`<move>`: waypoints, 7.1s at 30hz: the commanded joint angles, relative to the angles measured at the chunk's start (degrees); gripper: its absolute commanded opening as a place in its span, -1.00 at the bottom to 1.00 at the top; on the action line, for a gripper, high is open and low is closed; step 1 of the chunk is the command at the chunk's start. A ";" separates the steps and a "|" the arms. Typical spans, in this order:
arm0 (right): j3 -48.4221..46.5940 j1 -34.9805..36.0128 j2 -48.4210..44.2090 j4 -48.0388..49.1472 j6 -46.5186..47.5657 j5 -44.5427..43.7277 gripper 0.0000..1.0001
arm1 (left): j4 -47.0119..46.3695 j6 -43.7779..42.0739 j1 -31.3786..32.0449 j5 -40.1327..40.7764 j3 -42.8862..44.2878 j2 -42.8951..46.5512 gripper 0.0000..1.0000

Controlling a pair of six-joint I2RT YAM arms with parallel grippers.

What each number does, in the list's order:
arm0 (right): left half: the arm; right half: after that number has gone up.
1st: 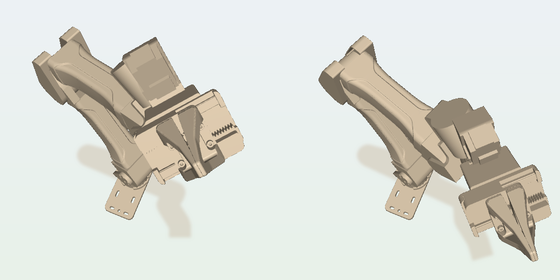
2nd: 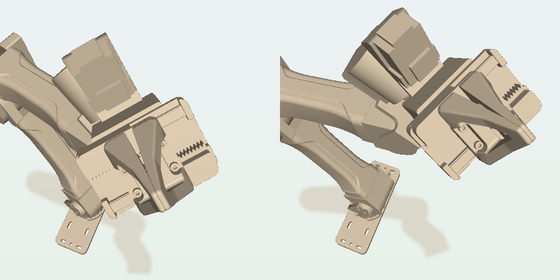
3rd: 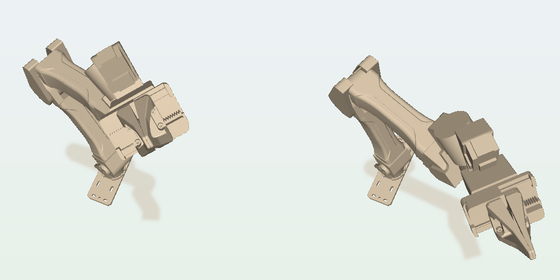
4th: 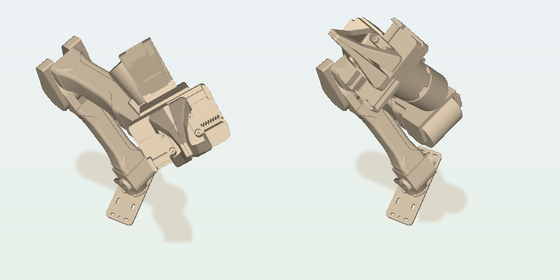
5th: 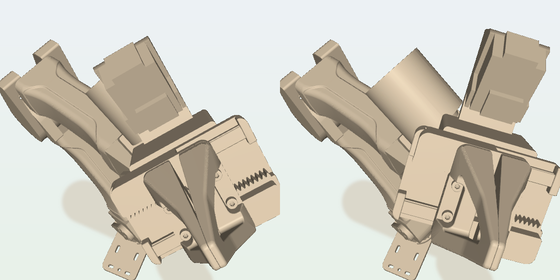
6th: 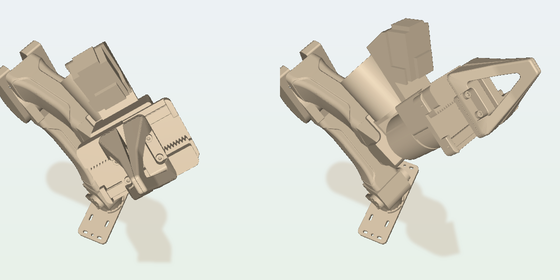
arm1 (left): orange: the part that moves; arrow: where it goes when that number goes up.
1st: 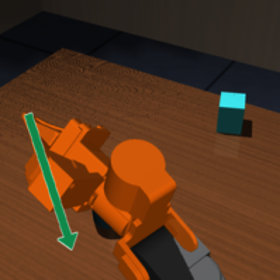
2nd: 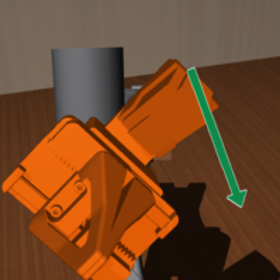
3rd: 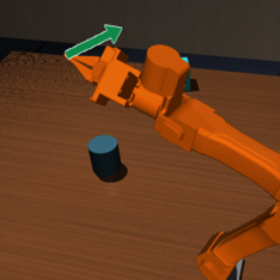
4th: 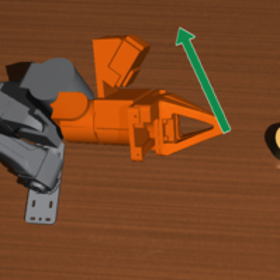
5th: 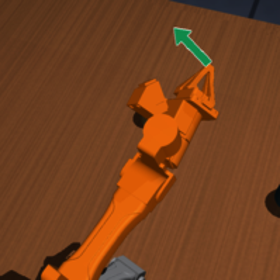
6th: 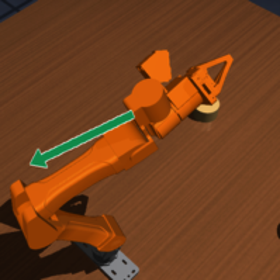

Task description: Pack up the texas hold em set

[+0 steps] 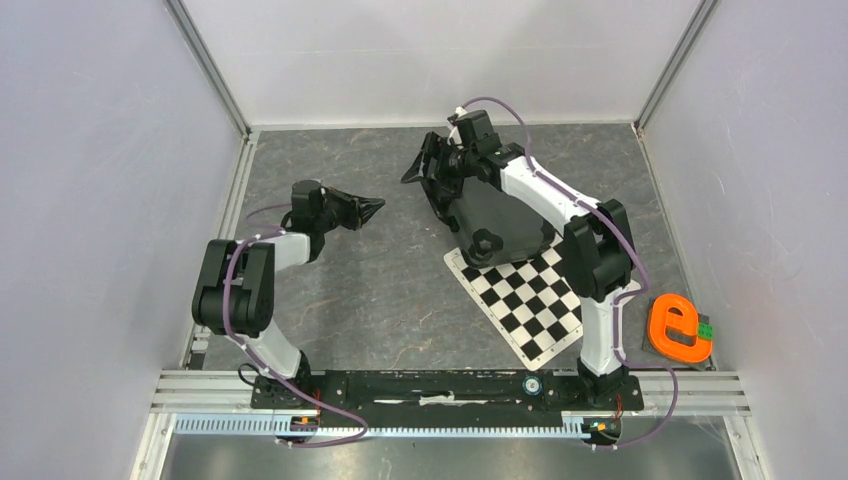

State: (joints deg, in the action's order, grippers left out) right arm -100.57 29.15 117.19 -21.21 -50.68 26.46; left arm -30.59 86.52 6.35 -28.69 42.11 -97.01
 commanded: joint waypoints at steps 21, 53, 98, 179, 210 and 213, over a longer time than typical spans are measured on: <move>-12.50 16.82 2.32 -21.25 31.05 -30.48 0.85 | 26.35 -25.12 -2.27 -6.83 7.03 5.13 -0.75; 1.08 15.21 -10.21 -30.52 40.75 -44.66 0.96 | 36.90 -40.28 8.47 -5.46 22.66 -8.80 0.27; 15.58 5.30 -17.65 -21.43 41.35 -38.36 0.79 | 26.94 -92.13 17.68 -0.10 29.37 -16.66 0.48; 19.31 9.48 -23.26 -17.98 41.68 -34.01 0.66 | 46.27 -71.33 22.19 4.04 30.44 -9.18 0.05; 34.61 23.82 -9.33 -0.92 44.04 -55.26 0.79 | 42.10 -60.14 13.84 5.65 15.68 7.02 0.19; 39.16 24.53 -9.75 3.05 43.09 -56.30 0.83 | 41.77 -60.29 13.84 7.19 13.90 12.55 0.23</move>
State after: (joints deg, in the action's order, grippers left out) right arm -69.56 52.53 103.90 -19.70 -0.75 -38.65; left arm 11.51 25.69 20.38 -23.42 57.41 -92.62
